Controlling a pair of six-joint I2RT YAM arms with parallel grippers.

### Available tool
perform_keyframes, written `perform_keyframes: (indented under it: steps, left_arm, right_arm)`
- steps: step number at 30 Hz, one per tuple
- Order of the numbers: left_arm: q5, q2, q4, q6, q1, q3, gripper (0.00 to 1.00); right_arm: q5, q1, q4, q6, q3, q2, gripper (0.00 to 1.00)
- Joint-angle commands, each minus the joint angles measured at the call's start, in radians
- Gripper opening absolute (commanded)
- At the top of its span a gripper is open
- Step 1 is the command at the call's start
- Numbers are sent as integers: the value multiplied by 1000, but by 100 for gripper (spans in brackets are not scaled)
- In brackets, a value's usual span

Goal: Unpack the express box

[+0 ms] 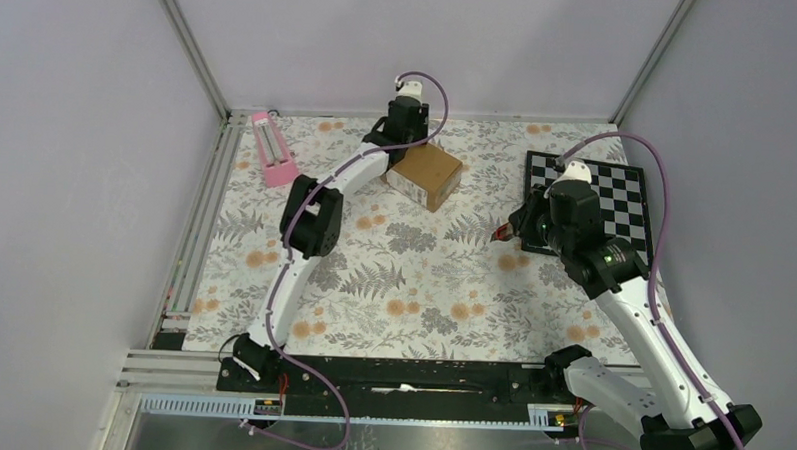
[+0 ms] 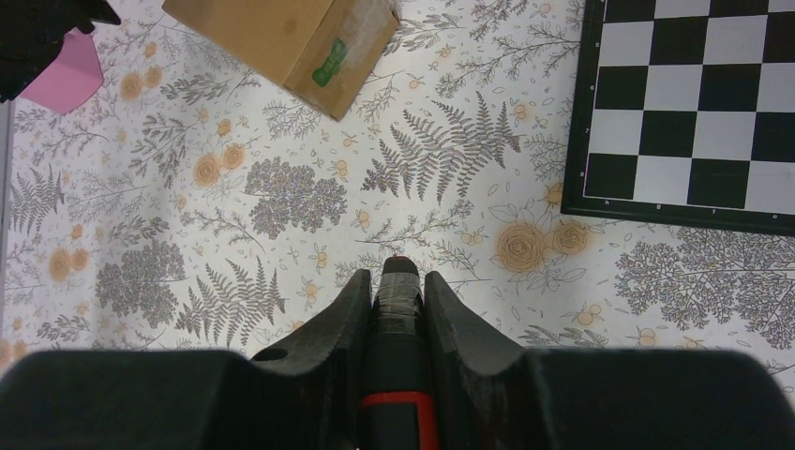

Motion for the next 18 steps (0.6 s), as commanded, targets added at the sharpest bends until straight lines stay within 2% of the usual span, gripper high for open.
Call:
perform_keyframes:
  steps: [1, 4, 13, 15, 18]
  left_arm:
    - [100, -152, 3, -16, -8, -130, 49]
    - [122, -223, 1, -25, -23, -225, 44]
    - [135, -493, 30, -118, -103, -583, 43]
    - [143, -551, 54, -139, -113, -653, 45]
    - [142, -614, 25, -132, -112, -662, 54]
  right_arm:
    - [-12, -1, 46, 7, -4, -24, 0]
    - [-20, -1, 52, 12, -14, -32, 0]
    - [-33, -1, 55, 26, -60, -71, 0]
    - [-36, -1, 54, 25, -63, -79, 0]
    - [-31, -1, 44, 15, -59, -79, 0]
